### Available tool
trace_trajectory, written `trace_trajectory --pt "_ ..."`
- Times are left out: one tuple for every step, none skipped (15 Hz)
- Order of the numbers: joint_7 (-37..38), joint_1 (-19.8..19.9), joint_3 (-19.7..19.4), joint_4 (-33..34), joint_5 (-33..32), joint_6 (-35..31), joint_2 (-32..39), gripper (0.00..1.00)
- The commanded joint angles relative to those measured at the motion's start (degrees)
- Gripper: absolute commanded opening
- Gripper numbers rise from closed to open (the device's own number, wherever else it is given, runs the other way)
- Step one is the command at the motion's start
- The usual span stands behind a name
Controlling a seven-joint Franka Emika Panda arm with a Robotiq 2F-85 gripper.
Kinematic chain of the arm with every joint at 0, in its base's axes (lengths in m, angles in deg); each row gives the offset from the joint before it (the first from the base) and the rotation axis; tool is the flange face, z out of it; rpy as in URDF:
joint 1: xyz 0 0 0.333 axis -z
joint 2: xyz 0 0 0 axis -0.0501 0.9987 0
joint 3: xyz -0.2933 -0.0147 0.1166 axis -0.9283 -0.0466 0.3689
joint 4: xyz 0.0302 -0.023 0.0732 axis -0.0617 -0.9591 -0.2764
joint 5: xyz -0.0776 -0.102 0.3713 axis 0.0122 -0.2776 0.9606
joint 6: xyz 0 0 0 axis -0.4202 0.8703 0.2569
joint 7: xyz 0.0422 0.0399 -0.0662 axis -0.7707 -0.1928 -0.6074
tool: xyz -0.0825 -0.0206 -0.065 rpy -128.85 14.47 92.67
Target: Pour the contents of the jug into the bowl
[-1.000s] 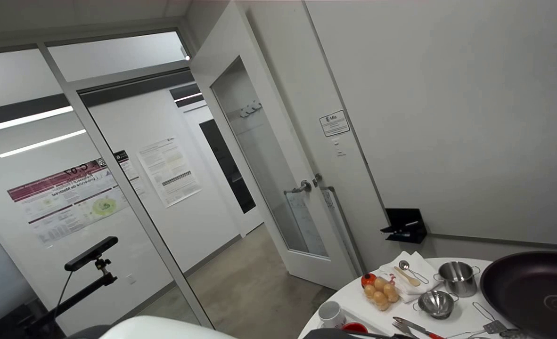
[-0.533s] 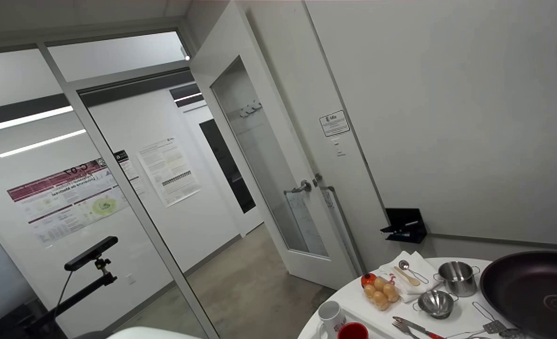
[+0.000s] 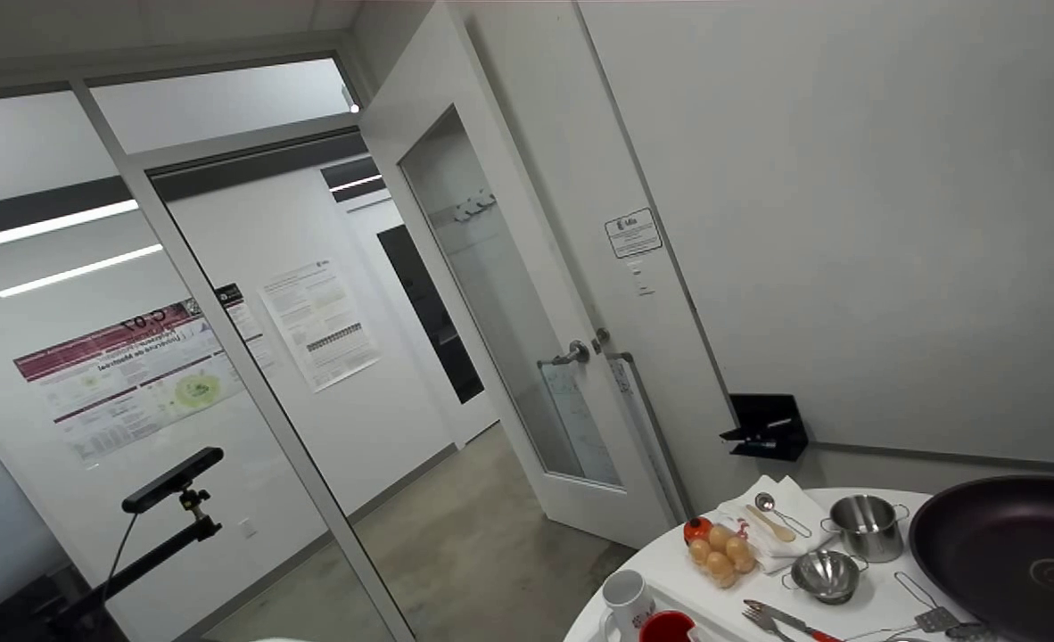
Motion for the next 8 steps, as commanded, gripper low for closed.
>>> trace_trajectory --pt "-0.7 2.5 0.2 3.6 3.3 2.5 2.7 0.10" --pt "-0.9 3.1 0.2 3.8 4.0 2.5 2.9 0.10" --pt "-1.0 3.7 0.1 3.7 4.8 2.5 2.9 0.10" --pt "-1.1 4.3 0.1 3.8 5.4 2.6 3.0 0.10" --pt "-1.3 4.7 0.1 3.9 6.0 2.6 3.1 0.10" --pt "-1.5 5.2 0.2 4.0 6.4 2.7 3.2 0.10" --pt "-1.7 5.5 0.4 4.1 6.8 3.0 3.3 0.10" --pt "-1.9 5.8 0.5 4.2 7.0 3.2 3.3 0.10"
